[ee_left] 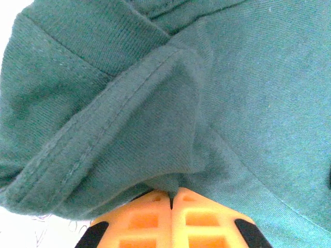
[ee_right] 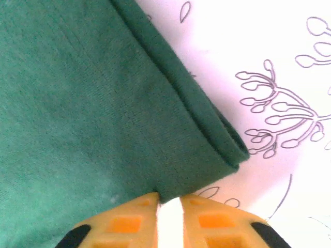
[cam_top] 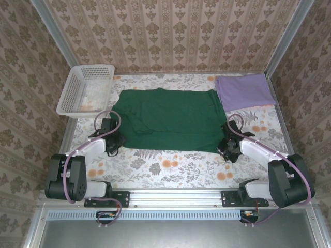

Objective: Fold and stack the t-shirts

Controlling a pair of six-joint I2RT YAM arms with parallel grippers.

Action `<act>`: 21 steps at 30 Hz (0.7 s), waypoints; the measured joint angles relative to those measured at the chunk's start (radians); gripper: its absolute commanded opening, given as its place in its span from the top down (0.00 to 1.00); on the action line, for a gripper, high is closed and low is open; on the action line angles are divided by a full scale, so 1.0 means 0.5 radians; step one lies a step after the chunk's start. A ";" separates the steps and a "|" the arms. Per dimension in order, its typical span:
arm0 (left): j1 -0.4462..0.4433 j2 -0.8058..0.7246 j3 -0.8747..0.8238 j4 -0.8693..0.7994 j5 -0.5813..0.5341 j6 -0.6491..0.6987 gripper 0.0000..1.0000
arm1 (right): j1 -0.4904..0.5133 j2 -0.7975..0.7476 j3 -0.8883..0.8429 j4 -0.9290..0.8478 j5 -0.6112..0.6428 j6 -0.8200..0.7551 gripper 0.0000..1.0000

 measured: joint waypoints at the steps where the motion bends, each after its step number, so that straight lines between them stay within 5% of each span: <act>1: 0.002 -0.005 0.000 -0.008 -0.001 0.006 1.00 | 0.000 0.000 0.002 -0.007 0.005 -0.002 0.95; 21: -0.120 -0.759 -0.279 -0.482 -0.060 -0.043 1.00 | 0.049 -0.288 -0.172 -0.053 -0.037 -0.018 1.00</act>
